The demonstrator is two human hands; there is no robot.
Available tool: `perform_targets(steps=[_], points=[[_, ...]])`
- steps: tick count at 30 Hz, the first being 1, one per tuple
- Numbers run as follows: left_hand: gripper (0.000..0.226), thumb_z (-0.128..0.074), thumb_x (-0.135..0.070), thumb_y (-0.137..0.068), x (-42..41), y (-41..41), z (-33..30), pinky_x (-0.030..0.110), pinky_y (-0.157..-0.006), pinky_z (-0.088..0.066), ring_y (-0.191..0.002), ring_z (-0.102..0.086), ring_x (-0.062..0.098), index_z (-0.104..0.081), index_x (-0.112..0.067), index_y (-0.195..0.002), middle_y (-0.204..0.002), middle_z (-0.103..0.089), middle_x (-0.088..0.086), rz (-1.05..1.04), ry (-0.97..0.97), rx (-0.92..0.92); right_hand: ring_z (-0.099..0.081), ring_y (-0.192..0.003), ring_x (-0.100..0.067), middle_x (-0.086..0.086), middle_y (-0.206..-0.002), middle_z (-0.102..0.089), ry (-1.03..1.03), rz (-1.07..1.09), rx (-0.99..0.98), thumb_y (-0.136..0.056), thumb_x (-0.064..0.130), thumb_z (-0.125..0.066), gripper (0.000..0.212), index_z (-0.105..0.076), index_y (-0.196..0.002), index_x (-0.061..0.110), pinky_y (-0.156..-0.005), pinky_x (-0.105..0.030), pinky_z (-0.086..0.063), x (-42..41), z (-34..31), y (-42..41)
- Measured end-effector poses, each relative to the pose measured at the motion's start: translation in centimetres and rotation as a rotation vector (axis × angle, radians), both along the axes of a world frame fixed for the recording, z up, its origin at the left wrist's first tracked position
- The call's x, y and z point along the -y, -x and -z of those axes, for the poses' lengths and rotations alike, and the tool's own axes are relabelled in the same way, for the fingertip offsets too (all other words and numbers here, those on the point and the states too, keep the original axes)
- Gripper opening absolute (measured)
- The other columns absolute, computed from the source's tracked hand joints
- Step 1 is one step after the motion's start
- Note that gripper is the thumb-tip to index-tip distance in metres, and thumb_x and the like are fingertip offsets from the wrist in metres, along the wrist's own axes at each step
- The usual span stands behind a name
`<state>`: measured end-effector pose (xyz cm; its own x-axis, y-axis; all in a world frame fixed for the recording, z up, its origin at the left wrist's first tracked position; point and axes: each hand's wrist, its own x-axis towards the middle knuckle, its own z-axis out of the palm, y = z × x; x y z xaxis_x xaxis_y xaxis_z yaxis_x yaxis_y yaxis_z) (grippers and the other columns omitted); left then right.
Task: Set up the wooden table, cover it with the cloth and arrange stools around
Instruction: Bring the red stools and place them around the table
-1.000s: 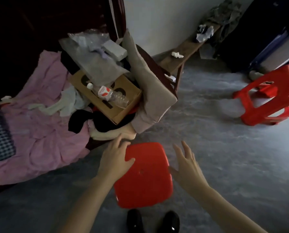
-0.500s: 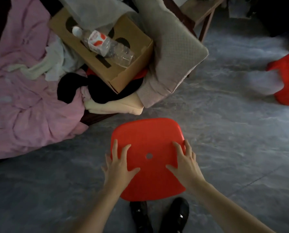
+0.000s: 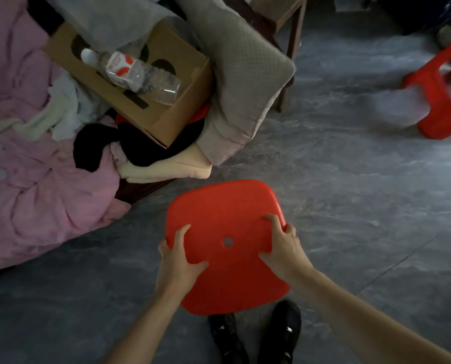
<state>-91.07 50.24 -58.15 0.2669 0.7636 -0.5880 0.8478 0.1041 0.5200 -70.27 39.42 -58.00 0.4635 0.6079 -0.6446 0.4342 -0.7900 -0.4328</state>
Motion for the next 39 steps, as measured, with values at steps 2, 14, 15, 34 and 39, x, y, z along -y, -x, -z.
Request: perform_targets(steps=[2, 14, 15, 34, 39], points=[[0.091, -0.083, -0.029, -0.072, 0.3, -0.8, -0.7, 0.028, -0.08, -0.047, -0.095, -0.051, 0.014, -0.028, -0.052, -0.141, -0.14, -0.028, 0.008, 0.045, -0.018, -0.018, -0.05, -0.111, -0.04, -0.012, -0.124, -0.035, 0.001, 0.042, -0.003, -0.08, 0.022, -0.069, 0.08, -0.019, -0.14, 0.043, -0.087, -0.048, -0.051, 0.8, -0.4, -0.5], [0.071, -0.08, -0.042, -0.069, 4.3, -12.5, -5.6, 0.036, -0.092, -0.048, -0.117, -0.051, 0.021, -0.045, -0.05, -0.13, -0.134, -0.031, -0.001, 0.436, -0.165, -0.018, -0.054, -0.107, -0.04, -0.014, -0.124, -0.038, -0.068, 0.49, -0.028, -0.072, 0.037, -0.078, 0.086, -0.02, -0.135, 0.045, -0.094, -0.05, -0.049, 11.6, -3.5, -5.5], [0.07, -0.08, -0.042, -0.068, 5.0, -13.8, -6.0, 0.036, -0.093, -0.048, -0.118, -0.051, 0.022, -0.046, -0.05, -0.129, -0.133, -0.032, -0.001, 0.473, -0.173, -0.009, -0.054, -0.107, -0.04, -0.014, -0.124, -0.038, -0.073, 0.534, -0.026, -0.072, 0.037, -0.078, 0.086, -0.02, -0.135, 0.045, -0.094, -0.05, -0.049, 12.9, -3.8, -5.9], [0.065, -0.084, -0.031, -0.069, 28.4, -41.4, -14.8, 0.027, -0.104, -0.037, -0.113, -0.053, 0.023, -0.057, -0.039, -0.128, -0.116, -0.036, 0.0, 1.058, -0.141, 0.147, -0.056, -0.108, -0.041, -0.015, -0.124, -0.039, -0.108, 1.119, 0.08, -0.073, 0.037, -0.077, 0.086, -0.02, -0.137, 0.043, -0.099, -0.049, -0.047, 41.0, -12.8, -20.8], [0.066, -0.084, -0.035, -0.068, 34.2, -45.8, -15.5, 0.034, -0.105, -0.041, -0.113, -0.054, 0.024, -0.055, -0.042, -0.128, -0.115, -0.037, -0.001, 1.16, -0.148, 0.158, -0.056, -0.107, -0.04, -0.014, -0.122, -0.039, -0.119, 1.208, 0.129, -0.074, 0.036, -0.076, 0.085, -0.019, -0.137, 0.043, -0.098, -0.051, -0.048, 47.0, -14.2, -22.8]])
